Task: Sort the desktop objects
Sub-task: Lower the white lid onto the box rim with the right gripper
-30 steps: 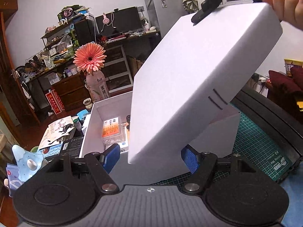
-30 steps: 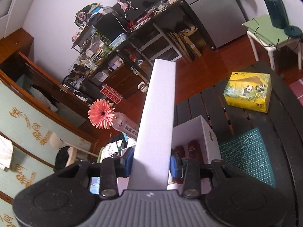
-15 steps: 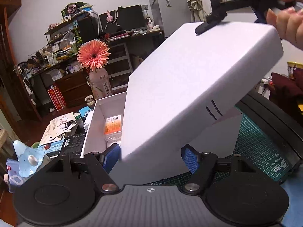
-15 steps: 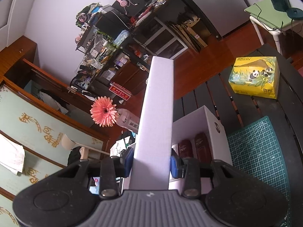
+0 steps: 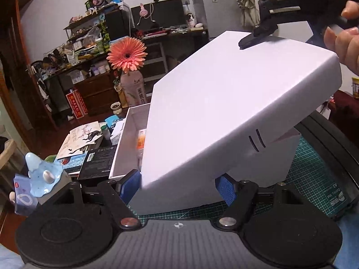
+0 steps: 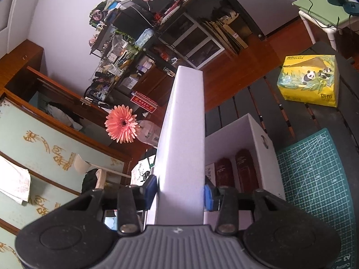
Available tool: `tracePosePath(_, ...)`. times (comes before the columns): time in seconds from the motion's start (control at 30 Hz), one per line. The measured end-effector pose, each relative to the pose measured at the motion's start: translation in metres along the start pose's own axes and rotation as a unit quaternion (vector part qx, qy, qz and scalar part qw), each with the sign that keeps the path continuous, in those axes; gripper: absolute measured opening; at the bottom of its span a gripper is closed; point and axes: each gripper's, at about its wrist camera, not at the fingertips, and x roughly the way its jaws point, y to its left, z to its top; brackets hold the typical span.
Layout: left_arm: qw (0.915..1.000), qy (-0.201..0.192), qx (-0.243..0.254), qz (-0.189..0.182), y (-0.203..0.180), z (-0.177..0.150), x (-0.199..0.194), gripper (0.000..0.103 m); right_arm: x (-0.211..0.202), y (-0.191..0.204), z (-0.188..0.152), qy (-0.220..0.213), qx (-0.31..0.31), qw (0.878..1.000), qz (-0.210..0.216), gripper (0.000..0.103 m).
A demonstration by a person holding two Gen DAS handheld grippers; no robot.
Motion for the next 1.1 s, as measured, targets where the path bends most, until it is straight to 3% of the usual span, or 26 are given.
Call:
tracePosePath(0.37, 0.999, 0.011, 0.019, 0.04, 0.002, -0.003, 0.0, 0.075, 0.019, -0.028, -0.012, 0.012, 0.055, 0.997, 0.045, 0.04)
tracePosePath(1.1, 0.9982, 0.026, 0.034, 0.043, 0.007, -0.006, 0.004, 0.077, 0.05, -0.087, -0.021, 0.027, 0.141, 0.984, 0.108, 0.042)
